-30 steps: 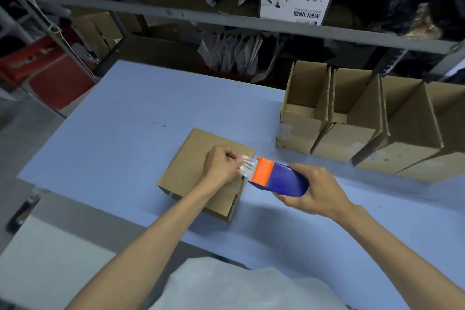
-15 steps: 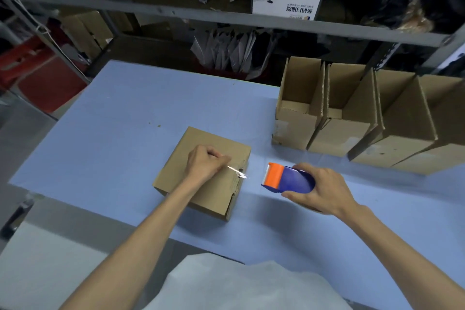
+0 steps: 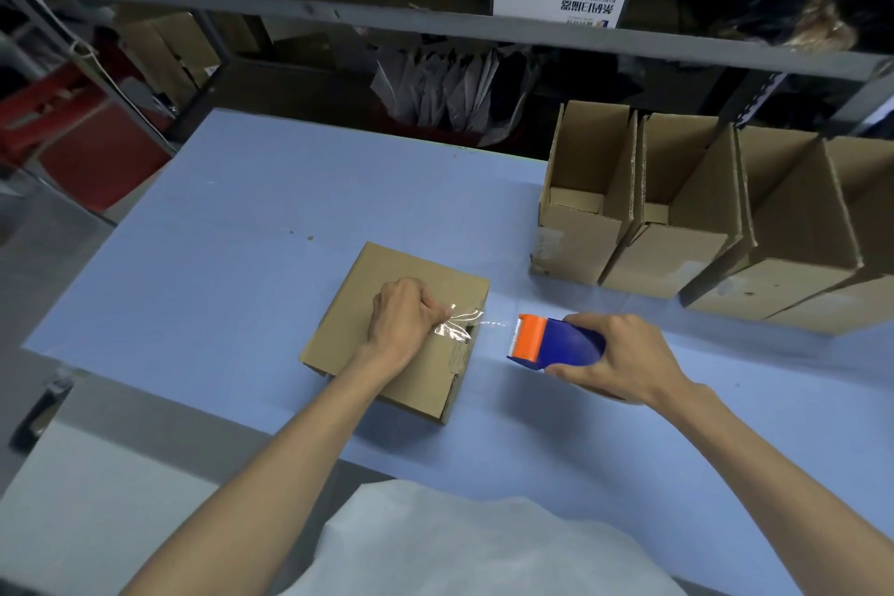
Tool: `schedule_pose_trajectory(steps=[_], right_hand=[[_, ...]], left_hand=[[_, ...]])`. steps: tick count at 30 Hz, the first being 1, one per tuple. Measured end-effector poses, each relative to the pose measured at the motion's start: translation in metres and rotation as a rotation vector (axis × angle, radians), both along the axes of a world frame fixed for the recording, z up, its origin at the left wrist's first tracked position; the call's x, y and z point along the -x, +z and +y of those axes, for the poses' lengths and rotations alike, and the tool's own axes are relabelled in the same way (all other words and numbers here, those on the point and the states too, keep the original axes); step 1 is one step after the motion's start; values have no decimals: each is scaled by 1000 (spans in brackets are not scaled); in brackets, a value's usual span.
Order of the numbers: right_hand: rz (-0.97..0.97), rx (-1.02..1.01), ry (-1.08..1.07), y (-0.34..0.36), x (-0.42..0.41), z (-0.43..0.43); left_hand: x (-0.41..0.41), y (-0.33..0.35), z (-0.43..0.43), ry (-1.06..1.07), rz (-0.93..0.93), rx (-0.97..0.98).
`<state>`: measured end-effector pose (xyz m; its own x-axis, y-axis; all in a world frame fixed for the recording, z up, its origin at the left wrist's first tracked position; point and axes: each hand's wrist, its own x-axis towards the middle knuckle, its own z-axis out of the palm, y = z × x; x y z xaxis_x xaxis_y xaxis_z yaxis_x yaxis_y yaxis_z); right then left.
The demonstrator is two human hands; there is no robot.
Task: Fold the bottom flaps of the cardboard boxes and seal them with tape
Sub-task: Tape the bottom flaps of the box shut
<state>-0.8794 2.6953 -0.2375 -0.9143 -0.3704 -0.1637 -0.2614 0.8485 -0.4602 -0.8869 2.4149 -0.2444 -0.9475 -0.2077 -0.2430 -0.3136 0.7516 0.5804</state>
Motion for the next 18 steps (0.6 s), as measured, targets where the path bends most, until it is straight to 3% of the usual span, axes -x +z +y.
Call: schedule_pose_trajectory(steps=[6,7,10,13,18], right_hand=[[2,-54,17,-2,3,-5],[4,-59,14,-3,3,-6],[-3,-103,26,-6,7,-12],[-17,-143,27,-8,12,-20],[-61,-224,71,-10,21,-45]], left_hand=[[1,5,-11,22,-52,316],[0,5,-11,2,20,296],[-3,3,-1,-182,175,-11],[-1,-3,6,-328,113,-143],[-3,-17,5,-264,122,-266]])
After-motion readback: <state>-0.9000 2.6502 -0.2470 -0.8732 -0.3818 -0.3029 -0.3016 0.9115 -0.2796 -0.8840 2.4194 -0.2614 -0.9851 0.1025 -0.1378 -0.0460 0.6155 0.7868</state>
